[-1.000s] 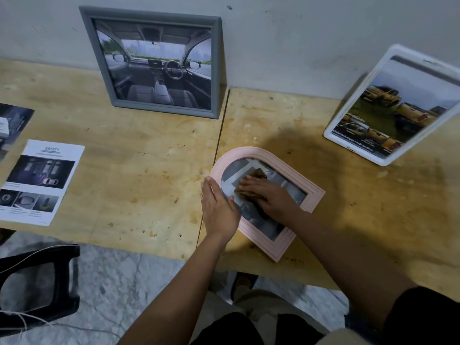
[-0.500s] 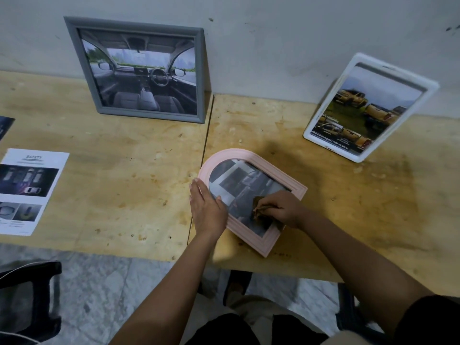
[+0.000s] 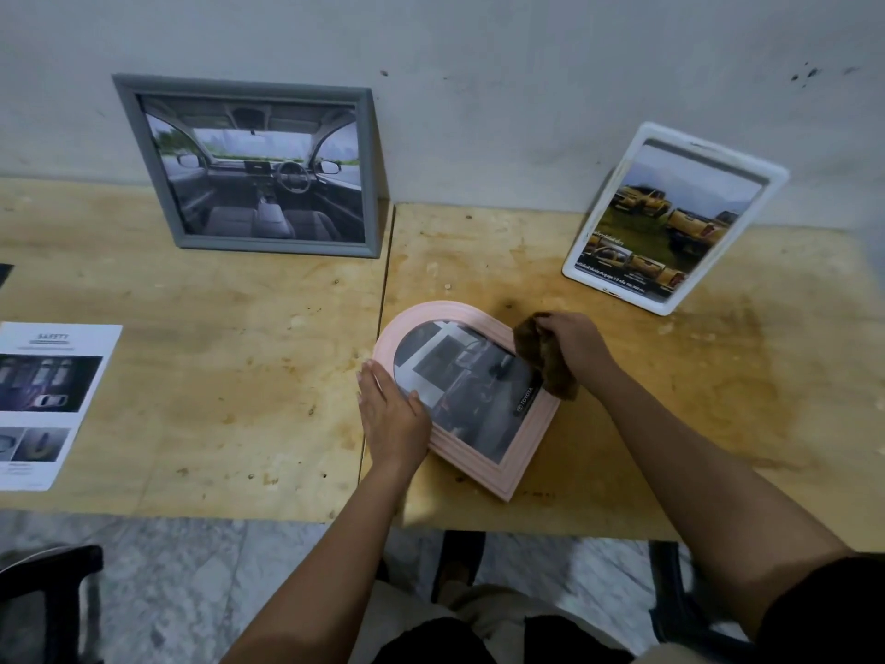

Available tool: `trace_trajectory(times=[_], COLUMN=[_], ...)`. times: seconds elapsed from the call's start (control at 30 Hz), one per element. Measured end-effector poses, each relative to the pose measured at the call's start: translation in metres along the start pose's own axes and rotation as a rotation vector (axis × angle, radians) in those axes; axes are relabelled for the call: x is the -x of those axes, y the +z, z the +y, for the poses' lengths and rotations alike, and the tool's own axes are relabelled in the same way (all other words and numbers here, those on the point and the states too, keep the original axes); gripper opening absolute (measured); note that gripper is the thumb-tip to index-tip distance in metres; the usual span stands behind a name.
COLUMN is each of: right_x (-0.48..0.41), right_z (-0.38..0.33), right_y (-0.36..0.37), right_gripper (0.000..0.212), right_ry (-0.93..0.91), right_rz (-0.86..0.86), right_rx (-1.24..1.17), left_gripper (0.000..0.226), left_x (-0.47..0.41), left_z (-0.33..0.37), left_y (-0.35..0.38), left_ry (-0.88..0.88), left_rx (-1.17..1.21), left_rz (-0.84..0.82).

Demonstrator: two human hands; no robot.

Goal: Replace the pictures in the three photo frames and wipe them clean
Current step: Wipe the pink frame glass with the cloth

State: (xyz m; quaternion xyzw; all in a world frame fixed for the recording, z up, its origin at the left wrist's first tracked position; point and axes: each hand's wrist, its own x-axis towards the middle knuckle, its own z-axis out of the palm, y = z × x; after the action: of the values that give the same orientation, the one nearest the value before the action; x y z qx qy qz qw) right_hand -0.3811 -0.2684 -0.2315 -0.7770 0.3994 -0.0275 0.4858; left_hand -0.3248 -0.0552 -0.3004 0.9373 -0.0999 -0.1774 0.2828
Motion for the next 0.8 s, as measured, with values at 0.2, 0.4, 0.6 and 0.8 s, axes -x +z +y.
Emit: trace_trajectory(times=[0.2, 0.4, 0.6, 0.8], right_x=[0.004, -0.001, 0.013, 0.034], right_z=[-0.018, 0.023, 0.02, 0.012], right_y=[0.049, 0.087, 0.069, 0.049], right_gripper=[0.027, 0.047, 0.039, 0.03], right_ry=[-0.269, -0.542, -0.474, -0.172], right_rz=[0.023, -0.233, -0.24, -0.23], right_rx=[-0.011, 0.478, 0.456, 0.164], left_gripper=[0.064, 0.065, 0.065, 0.065], left_x=[-0.001, -0.002, 0.0, 0.001], left_z=[0.002, -0.001, -0.001, 0.0], left_y=[0.001, 0.001, 0.0, -0.003], left_ry=[0.005, 0.026, 0.024, 0.025], left_rx=[-0.013, -0.054, -0.05, -0.031], left_rz=[0.022, 0.023, 0.017, 0.001])
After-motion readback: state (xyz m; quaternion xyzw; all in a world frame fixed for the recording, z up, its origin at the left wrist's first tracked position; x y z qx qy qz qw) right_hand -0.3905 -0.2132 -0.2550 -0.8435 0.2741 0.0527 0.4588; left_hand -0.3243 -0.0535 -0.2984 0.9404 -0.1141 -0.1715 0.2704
